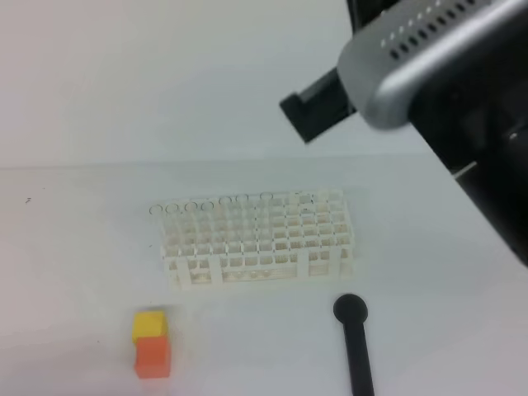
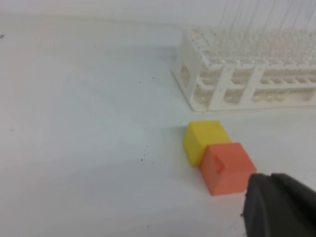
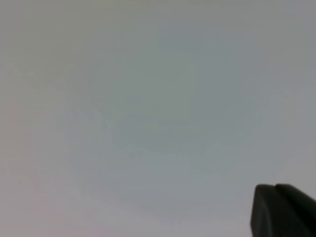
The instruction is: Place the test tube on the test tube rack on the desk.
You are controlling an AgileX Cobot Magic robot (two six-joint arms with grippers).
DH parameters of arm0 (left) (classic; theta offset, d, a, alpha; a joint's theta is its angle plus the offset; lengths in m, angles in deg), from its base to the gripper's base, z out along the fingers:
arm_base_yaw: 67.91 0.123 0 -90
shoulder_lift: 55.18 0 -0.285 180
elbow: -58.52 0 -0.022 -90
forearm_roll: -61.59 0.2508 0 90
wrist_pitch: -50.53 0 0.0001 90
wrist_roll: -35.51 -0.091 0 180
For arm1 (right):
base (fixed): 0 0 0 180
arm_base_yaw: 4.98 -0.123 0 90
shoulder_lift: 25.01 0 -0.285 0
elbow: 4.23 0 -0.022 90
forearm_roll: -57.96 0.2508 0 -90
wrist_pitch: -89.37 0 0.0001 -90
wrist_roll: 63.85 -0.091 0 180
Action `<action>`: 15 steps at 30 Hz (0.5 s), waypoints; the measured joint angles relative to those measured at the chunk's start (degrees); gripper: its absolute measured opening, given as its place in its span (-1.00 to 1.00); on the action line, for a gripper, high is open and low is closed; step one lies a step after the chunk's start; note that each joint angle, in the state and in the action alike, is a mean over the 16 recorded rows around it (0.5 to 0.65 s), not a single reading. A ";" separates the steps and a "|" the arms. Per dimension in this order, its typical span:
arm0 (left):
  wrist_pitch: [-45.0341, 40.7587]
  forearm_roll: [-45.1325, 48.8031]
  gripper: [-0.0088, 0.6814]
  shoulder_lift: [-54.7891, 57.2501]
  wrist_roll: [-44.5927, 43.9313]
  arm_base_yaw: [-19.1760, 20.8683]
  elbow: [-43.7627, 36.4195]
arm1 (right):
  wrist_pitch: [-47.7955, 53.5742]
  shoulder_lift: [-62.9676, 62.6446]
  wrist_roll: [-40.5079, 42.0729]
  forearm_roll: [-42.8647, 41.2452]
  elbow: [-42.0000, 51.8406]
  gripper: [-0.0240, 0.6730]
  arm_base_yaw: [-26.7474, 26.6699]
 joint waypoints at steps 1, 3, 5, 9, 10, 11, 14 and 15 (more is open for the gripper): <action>0.00 0.00 -0.98 0.00 0.00 0.00 0.00 | 2.36 -0.91 0.01 -1.19 0.30 -0.93 0.36; 0.00 0.00 -0.98 0.00 0.00 0.00 0.00 | 7.40 -2.83 0.03 -3.35 0.73 -0.93 1.16; 0.00 0.00 -0.98 0.00 0.00 0.00 0.00 | 12.51 -4.83 0.05 -5.01 1.05 -0.93 2.03; 0.00 0.00 -0.98 0.00 0.00 0.00 0.00 | 21.62 -9.31 0.07 -6.71 2.42 -0.93 3.98; 0.00 0.00 -0.98 0.00 0.00 0.00 0.00 | 23.55 -10.60 0.08 -6.87 3.03 -0.93 4.54; 0.00 0.00 -0.98 0.00 0.00 0.00 0.00 | 25.29 -11.99 0.08 -6.95 3.78 -0.94 5.15; 0.00 0.00 -0.98 0.00 0.00 0.00 0.00 | 29.38 -16.69 0.10 -6.75 6.90 -0.94 7.40; 0.00 0.00 -0.98 0.00 0.00 0.00 0.00 | 30.45 -18.46 0.11 -6.54 8.23 -0.94 8.37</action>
